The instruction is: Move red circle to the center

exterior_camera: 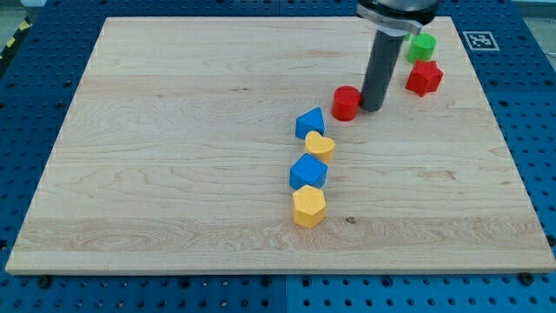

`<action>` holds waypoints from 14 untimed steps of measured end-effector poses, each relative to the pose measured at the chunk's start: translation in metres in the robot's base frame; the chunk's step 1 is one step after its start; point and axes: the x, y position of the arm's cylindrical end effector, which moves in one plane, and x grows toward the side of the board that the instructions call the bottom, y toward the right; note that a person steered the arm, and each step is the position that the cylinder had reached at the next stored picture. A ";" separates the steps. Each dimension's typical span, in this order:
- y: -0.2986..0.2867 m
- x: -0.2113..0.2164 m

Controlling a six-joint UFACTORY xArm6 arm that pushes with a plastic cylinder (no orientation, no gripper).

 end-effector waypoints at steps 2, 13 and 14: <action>-0.039 0.000; -0.111 -0.004; -0.127 0.000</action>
